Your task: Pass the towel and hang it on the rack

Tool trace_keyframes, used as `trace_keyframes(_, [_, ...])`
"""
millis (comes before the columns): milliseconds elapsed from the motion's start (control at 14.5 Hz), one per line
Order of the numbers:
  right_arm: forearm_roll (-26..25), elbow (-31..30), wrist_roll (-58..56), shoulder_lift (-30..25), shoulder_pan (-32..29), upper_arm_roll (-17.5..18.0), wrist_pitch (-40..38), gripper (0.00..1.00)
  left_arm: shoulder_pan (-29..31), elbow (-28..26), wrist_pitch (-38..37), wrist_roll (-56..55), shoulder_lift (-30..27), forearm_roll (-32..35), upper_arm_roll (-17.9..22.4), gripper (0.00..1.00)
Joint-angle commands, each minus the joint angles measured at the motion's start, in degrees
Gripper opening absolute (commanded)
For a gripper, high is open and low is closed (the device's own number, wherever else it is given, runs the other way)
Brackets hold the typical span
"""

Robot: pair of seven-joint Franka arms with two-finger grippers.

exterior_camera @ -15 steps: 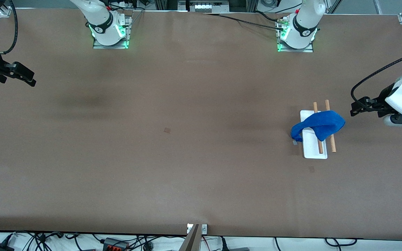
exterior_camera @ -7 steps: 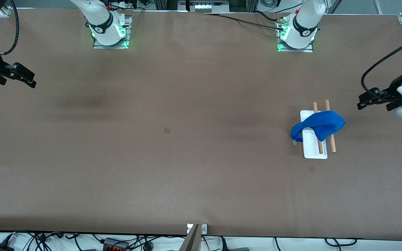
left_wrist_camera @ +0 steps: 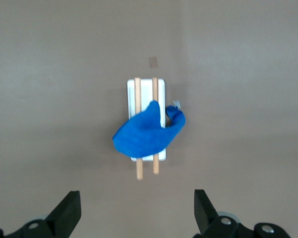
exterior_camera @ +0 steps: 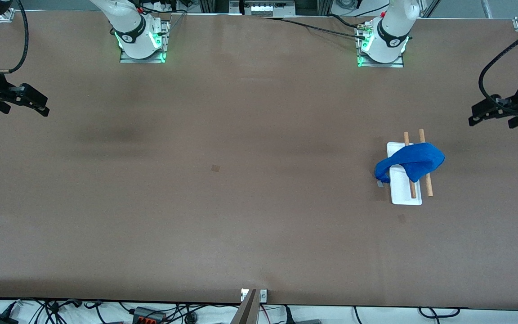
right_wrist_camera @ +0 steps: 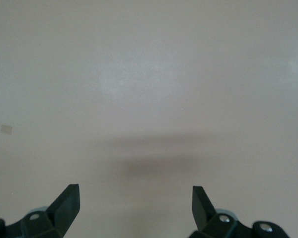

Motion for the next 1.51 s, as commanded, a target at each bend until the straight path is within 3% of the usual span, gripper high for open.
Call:
trace_keyframes(0, [1.2, 1.2, -3.1, 0.3, -1.2, 0.0, -1.9, 1.00, -0.7, 2.2, -2.7, -0.2, 0.1, -0.8, 0.3, 1.00])
trace_keyframes(1444, [1.3, 0.8, -2.6, -0.1, -0.5, 0.0, -3.8, 1.00, 0.0, 2.6, -3.8, -2.1, 1.6, -1.7, -1.6, 1.00])
